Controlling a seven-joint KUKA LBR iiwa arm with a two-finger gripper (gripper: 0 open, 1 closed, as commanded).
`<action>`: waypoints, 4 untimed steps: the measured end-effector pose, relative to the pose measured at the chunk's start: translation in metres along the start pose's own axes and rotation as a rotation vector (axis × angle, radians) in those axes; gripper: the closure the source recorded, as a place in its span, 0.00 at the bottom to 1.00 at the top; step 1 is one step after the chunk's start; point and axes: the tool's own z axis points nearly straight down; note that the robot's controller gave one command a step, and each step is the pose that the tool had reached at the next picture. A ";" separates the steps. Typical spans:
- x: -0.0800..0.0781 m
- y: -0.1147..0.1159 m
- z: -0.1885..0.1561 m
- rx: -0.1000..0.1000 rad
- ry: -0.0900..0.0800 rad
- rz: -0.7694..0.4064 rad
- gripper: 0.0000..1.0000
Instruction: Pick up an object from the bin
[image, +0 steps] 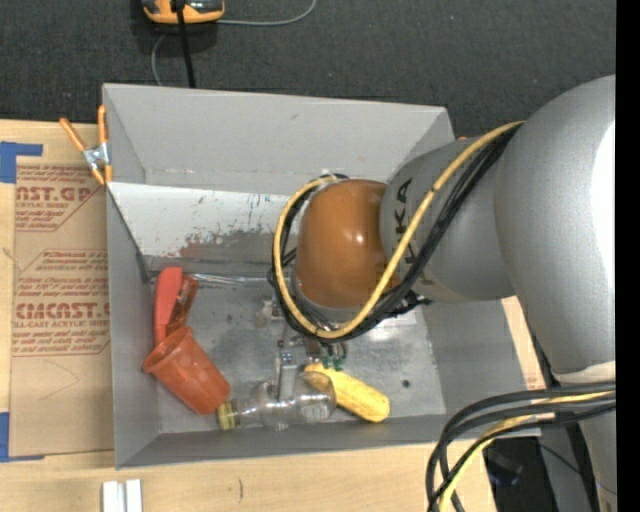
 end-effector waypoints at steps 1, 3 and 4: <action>0.024 -0.029 -0.014 0.001 0.006 0.062 0.00; 0.029 -0.081 -0.010 0.000 0.005 -0.090 0.00; 0.032 -0.093 -0.044 0.000 0.004 -0.083 0.00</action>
Offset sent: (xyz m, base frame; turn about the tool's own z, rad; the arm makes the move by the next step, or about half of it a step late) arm -0.0063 -0.0615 -0.0159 -0.1188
